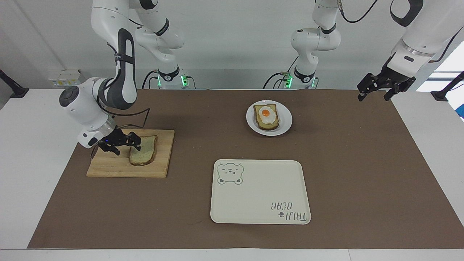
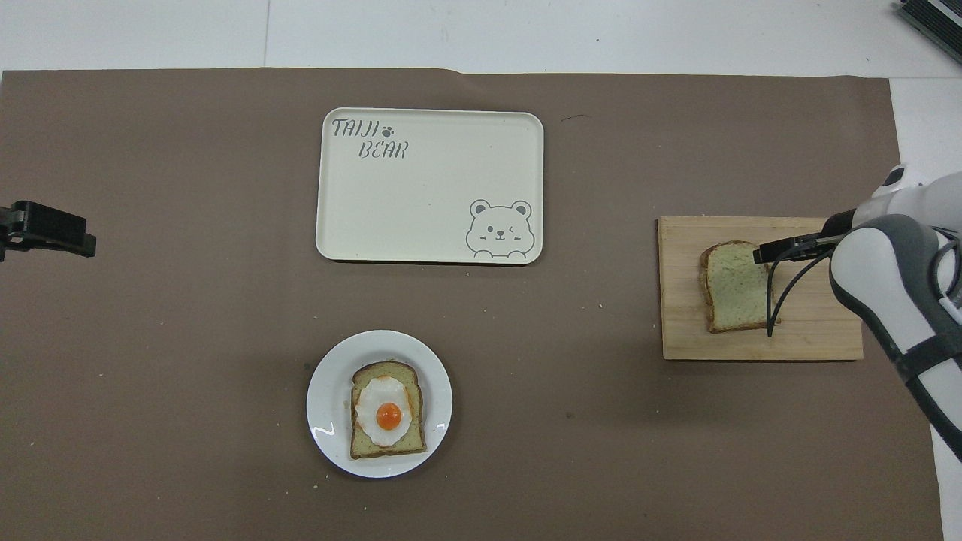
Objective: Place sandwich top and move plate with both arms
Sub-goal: 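Reach the right gripper to the bread slice on the cutting board, then close the right gripper on the bread slice edge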
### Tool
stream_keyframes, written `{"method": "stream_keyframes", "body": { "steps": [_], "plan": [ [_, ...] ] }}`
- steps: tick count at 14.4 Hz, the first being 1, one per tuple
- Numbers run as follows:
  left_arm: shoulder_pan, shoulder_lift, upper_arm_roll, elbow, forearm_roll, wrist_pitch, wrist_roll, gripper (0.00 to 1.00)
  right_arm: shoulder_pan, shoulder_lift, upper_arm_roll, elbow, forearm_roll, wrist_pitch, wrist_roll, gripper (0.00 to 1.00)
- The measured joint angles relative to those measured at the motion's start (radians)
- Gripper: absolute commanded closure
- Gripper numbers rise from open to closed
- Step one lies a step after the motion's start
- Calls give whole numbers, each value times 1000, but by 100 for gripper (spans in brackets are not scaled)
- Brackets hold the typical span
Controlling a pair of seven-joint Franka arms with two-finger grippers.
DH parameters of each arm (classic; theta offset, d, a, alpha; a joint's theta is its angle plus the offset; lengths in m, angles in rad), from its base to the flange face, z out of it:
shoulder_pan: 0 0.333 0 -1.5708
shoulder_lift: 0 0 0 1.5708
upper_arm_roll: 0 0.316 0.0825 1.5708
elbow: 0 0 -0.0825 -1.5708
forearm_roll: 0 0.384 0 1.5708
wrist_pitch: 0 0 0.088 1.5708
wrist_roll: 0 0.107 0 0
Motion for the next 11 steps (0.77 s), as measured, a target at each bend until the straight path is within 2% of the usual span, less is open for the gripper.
{"method": "stream_keyframes", "body": {
  "steps": [6, 7, 9, 10, 11],
  "plan": [
    [0, 0, 0, 0, 0, 0, 0, 0, -1, 1, 0, -33, 2, 7, -10, 0],
    [0, 0, 0, 0, 0, 0, 0, 0, -1, 1, 0, -38, 2, 9, -10, 7],
    [0, 0, 0, 0, 0, 0, 0, 0, -1, 1, 0, -43, 2, 15, -10, 37],
    [0, 0, 0, 0, 0, 0, 0, 0, -1, 1, 0, -46, 2, 16, -10, 58],
    [0, 0, 0, 0, 0, 0, 0, 0, -1, 1, 0, -48, 2, 16, -10, 83]
  ]
}}
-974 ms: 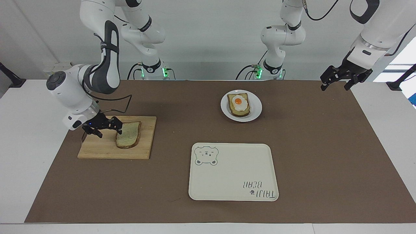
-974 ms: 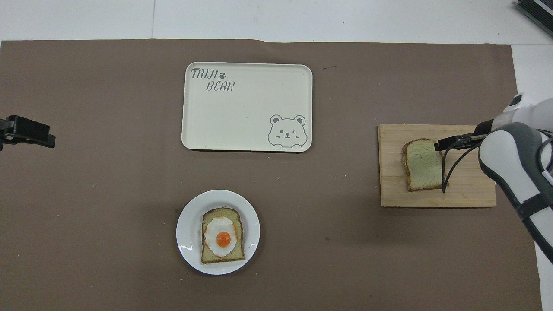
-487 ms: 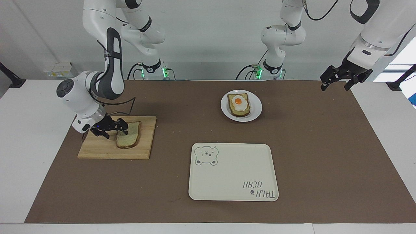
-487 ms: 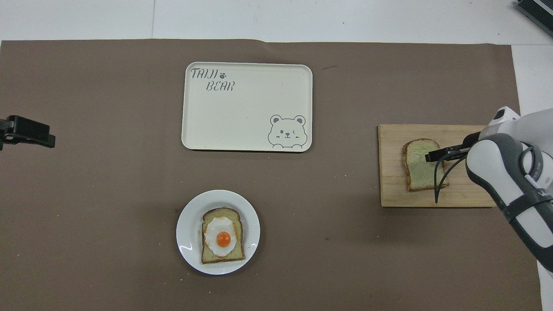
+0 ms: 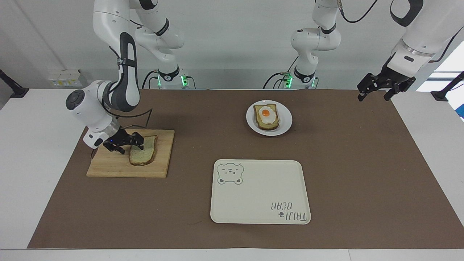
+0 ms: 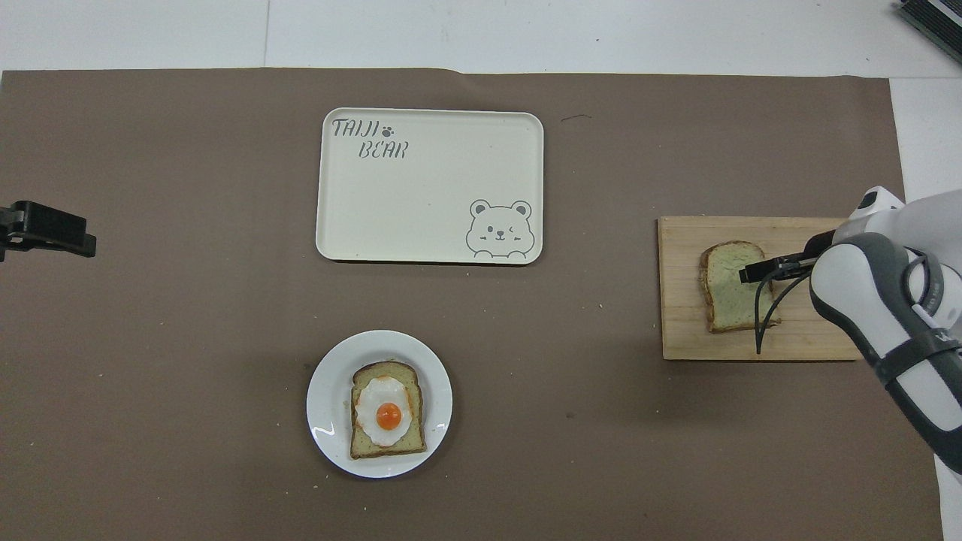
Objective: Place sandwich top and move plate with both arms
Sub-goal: 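Close the right gripper on the bread slice edge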
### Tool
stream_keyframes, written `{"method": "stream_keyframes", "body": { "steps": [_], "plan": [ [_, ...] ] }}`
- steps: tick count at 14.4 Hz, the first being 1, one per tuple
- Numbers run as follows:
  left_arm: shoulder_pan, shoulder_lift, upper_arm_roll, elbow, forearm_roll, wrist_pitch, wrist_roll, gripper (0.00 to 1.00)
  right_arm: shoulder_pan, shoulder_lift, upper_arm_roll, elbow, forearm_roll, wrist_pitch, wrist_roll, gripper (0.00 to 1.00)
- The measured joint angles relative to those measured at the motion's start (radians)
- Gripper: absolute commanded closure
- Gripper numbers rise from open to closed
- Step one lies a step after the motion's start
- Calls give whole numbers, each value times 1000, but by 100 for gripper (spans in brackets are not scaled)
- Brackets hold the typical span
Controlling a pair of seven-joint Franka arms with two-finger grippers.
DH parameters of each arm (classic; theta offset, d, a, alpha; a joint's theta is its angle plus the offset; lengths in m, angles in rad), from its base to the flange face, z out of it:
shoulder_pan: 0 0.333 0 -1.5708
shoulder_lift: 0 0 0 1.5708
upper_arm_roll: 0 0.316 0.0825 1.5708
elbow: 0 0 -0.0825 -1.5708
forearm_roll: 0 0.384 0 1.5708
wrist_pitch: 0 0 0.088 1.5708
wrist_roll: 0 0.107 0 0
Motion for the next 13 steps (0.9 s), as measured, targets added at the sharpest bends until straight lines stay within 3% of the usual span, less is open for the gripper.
{"method": "stream_keyframes", "body": {
  "steps": [1, 13],
  "plan": [
    [0, 0, 0, 0, 0, 0, 0, 0, 0, 0, 0, -3, 0, 0, 0, 100],
    [0, 0, 0, 0, 0, 0, 0, 0, -6, -7, 0, 3, 5, -2, 0, 100]
  ]
}}
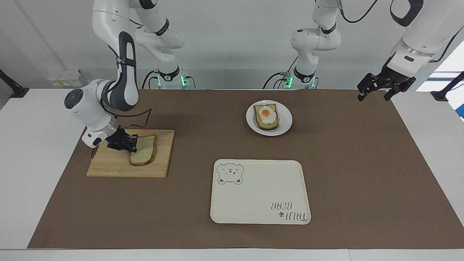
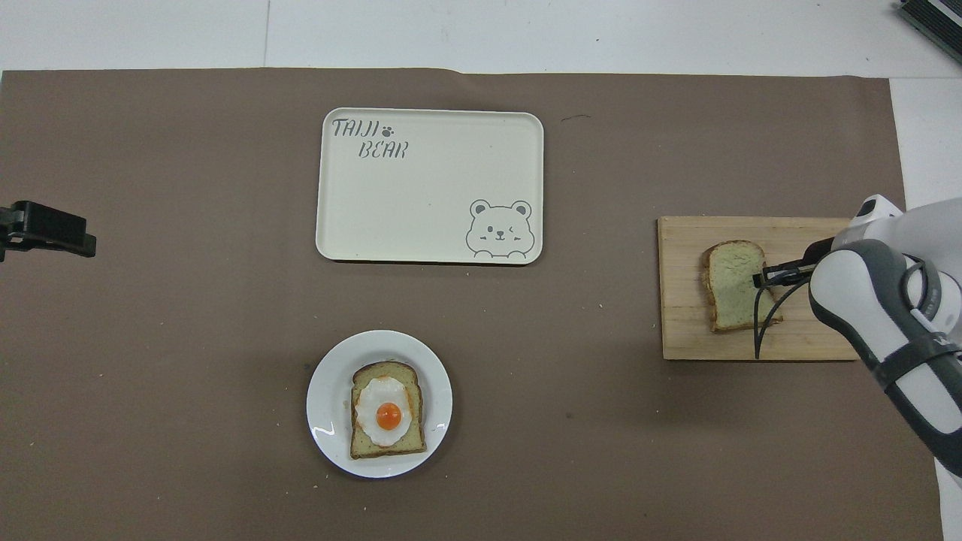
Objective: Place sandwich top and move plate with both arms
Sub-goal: 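Close the right gripper on the bread slice edge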
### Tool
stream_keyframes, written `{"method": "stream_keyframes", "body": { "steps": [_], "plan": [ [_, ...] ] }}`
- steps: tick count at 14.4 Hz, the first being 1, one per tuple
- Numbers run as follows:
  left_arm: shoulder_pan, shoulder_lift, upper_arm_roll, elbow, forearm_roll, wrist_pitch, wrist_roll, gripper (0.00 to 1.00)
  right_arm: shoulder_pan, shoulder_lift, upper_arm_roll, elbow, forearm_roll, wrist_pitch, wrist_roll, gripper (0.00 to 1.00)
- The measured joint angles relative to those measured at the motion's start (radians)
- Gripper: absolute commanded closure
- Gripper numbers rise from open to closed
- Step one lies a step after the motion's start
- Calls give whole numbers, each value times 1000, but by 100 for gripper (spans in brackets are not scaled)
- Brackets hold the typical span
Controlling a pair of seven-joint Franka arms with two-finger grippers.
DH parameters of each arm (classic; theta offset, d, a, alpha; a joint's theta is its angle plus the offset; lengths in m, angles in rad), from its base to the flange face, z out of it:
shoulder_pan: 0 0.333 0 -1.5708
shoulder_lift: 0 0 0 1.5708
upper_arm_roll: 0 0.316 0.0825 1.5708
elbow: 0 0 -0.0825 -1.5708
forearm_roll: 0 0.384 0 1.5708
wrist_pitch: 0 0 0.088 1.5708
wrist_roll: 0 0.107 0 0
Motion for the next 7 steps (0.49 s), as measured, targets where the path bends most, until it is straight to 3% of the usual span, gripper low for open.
{"method": "stream_keyframes", "body": {
  "steps": [7],
  "plan": [
    [0, 0, 0, 0, 0, 0, 0, 0, 5, -5, 8, 69, 0, -107, -8, 100]
  ]
}}
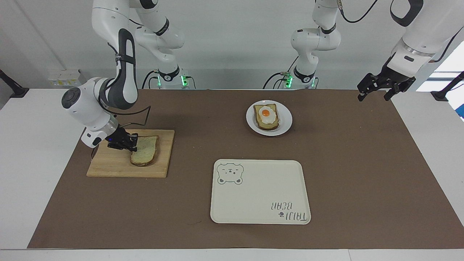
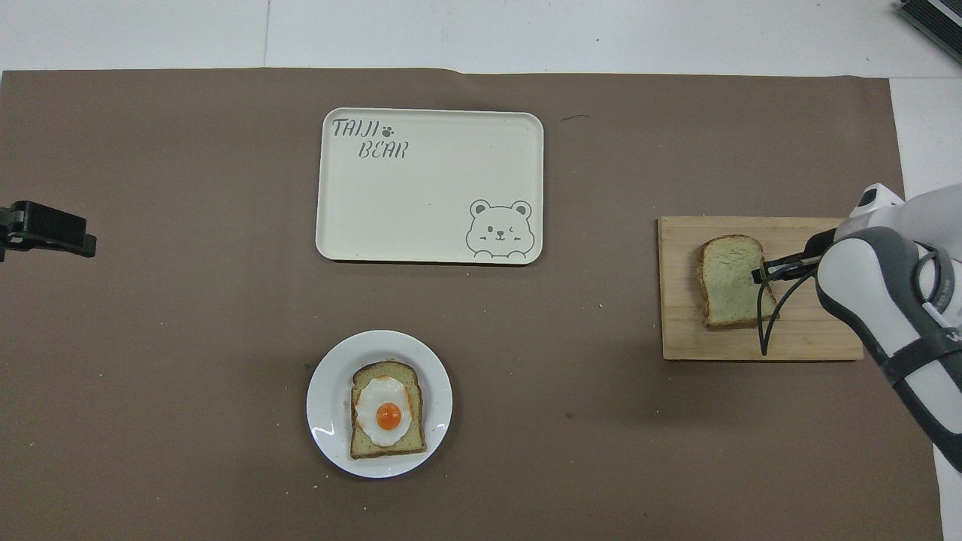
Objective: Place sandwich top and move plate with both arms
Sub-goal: 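Close the right gripper on the bread slice edge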
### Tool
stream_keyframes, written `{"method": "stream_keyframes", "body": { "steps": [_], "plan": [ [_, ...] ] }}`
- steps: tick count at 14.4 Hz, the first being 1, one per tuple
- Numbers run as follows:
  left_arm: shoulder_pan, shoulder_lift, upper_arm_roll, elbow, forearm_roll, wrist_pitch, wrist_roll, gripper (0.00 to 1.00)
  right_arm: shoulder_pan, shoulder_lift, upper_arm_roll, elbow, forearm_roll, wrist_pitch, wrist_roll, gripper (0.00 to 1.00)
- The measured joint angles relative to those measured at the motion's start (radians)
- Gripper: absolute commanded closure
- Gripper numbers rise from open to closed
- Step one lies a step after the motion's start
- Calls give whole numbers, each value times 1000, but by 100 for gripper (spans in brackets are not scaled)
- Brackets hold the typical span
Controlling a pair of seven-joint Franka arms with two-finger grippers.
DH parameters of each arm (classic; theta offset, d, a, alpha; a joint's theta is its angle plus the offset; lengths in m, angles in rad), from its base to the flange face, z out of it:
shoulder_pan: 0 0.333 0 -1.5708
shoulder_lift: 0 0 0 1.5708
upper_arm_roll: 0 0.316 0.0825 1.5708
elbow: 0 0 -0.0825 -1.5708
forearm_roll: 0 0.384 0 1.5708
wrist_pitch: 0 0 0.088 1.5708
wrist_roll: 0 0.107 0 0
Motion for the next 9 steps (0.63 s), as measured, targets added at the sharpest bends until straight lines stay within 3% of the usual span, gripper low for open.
{"method": "stream_keyframes", "body": {
  "steps": [9],
  "plan": [
    [0, 0, 0, 0, 0, 0, 0, 0, 10, -58, 6, 107, 46, -211, -7, 100]
  ]
}}
